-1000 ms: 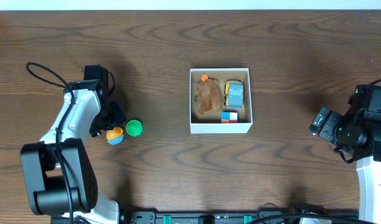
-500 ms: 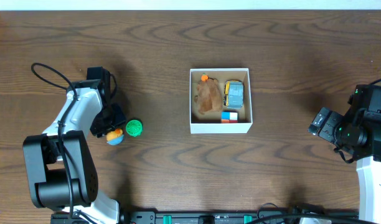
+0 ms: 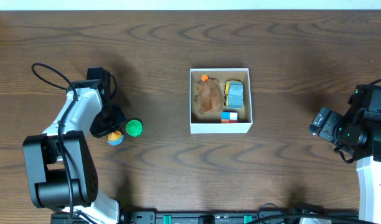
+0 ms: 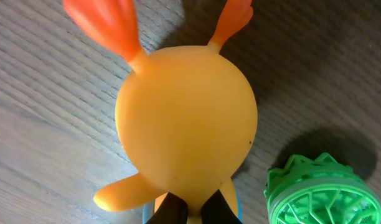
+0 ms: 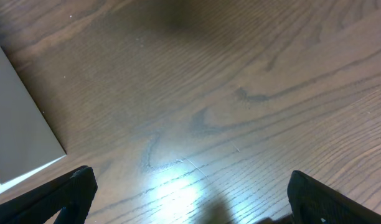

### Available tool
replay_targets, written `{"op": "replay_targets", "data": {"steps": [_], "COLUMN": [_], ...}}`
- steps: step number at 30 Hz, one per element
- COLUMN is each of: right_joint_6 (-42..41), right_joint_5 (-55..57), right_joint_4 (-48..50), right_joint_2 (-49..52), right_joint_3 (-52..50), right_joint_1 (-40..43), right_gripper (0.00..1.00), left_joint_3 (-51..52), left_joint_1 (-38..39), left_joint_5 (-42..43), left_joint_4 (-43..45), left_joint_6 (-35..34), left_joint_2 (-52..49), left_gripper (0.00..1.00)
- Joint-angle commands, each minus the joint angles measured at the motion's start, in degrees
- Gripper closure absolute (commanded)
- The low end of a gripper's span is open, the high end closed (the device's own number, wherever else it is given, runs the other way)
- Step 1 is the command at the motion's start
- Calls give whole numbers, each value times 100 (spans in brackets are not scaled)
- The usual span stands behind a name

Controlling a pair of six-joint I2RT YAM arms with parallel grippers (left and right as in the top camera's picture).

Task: Pack container
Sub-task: 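Retract the right arm and grasp the orange duck with the left gripper, then carry the duck right and drop it into the box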

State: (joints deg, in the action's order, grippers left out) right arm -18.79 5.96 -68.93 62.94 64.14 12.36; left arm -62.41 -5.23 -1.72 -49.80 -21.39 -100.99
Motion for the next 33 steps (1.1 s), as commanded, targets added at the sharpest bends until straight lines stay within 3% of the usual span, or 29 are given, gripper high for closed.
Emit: {"op": "replay_targets", "data": {"steps": [1,6,15,25,33], "right_joint_6": [90,90,87,87,87], "right_joint_5": [-20,-20,-20,-20,-22], "right_joint_4": [17,17,37,42,42], "right_joint_2": [-35,-35,-35,-35,-35], "right_joint_3": [-13,-13,-13,-13,-13], "right_joint_1": [33,33,33,33,33], "right_gripper": [1,1,1,1,1], "left_joint_3": [-282,-684,-857,-855,-855], "left_joint_1": [24,404,2334,4210,4597], "left_joint_5": [-28,-48,-44,337,560], "left_joint_4": [-96,-107,981,1692,1698], "left_joint_6": [42,632,3077,5593,6098], "left_joint_2": [382,1244,2621,2111,1272], "left_gripper": [94,94,94,94,94]}}
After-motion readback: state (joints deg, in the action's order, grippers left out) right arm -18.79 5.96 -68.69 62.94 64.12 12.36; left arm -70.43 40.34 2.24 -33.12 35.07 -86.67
